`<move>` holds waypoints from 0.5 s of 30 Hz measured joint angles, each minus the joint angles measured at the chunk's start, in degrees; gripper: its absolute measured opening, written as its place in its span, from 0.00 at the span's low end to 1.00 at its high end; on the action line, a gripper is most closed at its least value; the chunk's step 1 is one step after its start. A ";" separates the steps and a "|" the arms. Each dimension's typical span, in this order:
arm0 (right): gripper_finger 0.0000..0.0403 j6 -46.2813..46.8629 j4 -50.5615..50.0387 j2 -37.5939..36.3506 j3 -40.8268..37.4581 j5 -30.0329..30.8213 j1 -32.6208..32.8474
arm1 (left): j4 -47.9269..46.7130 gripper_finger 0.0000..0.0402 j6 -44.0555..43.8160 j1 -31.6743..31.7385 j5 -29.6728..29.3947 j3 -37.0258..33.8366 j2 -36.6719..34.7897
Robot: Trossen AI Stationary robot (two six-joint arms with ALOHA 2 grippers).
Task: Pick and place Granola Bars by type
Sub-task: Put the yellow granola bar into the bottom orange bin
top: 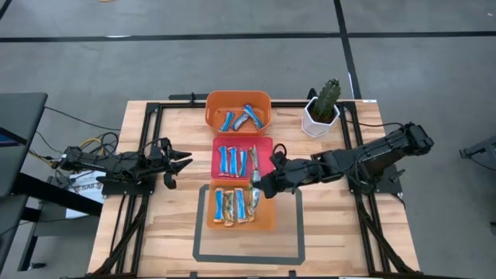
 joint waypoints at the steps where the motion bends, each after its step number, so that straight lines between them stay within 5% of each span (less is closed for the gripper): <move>1: 0.02 0.01 -0.51 0.00 0.00 0.01 -0.03 | 0.01 0.26 0.00 -0.01 0.00 0.00 0.00; 15: 0.02 4.60 -7.91 6.31 -0.01 -3.11 0.84 | 0.02 0.26 0.01 0.00 0.00 0.00 -0.02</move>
